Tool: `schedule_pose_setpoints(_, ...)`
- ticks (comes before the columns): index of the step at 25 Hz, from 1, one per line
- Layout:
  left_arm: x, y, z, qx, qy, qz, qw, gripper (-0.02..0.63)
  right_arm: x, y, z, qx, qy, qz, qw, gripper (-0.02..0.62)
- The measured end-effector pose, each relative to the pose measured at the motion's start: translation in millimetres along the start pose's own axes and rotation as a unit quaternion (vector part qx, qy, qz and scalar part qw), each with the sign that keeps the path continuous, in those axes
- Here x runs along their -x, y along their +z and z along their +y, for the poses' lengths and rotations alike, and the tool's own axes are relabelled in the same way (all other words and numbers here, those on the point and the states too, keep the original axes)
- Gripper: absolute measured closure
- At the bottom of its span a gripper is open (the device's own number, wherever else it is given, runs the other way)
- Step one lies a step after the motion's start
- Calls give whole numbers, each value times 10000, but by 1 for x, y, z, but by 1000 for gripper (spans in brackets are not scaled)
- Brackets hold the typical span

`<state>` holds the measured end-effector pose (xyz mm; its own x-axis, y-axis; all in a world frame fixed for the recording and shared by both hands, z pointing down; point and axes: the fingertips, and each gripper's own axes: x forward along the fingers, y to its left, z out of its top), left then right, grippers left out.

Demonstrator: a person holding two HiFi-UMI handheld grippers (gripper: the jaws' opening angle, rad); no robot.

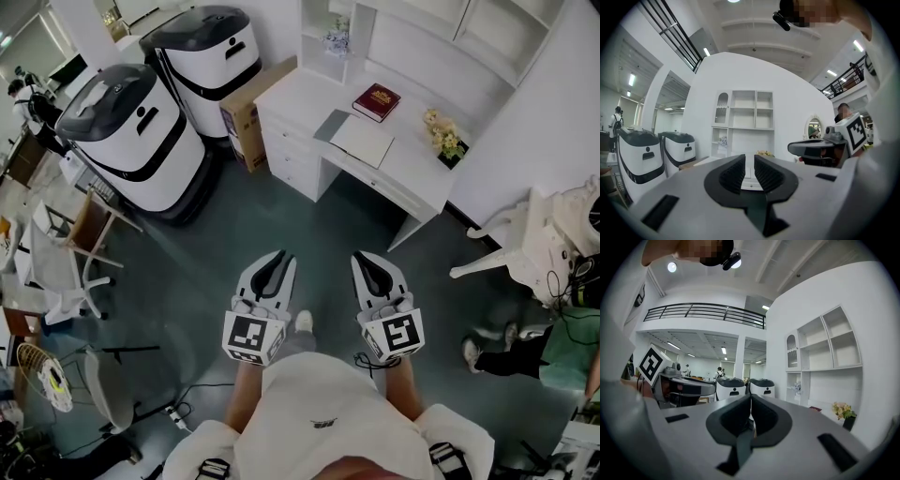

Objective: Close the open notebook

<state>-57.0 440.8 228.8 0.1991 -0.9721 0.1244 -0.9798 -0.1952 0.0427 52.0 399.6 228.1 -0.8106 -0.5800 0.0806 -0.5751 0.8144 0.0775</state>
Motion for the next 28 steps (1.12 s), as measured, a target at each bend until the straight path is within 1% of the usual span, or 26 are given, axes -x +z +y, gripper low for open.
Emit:
schedule_pose_setpoints(15,-69,4,61,42,-268,-1,9996,606,-80,-7,-32,-22,-245,167,9996,598)
schedule_pose_setpoints(21,-90,5,78,27,-301,20,9995,606,-99,-7,-44,14,-304,237,9993,598)
schedule_pose_setpoints(28,-117,4,85,-21,-386,27,9992,606,-116,-12,-64,10,-376,231,9990,598)
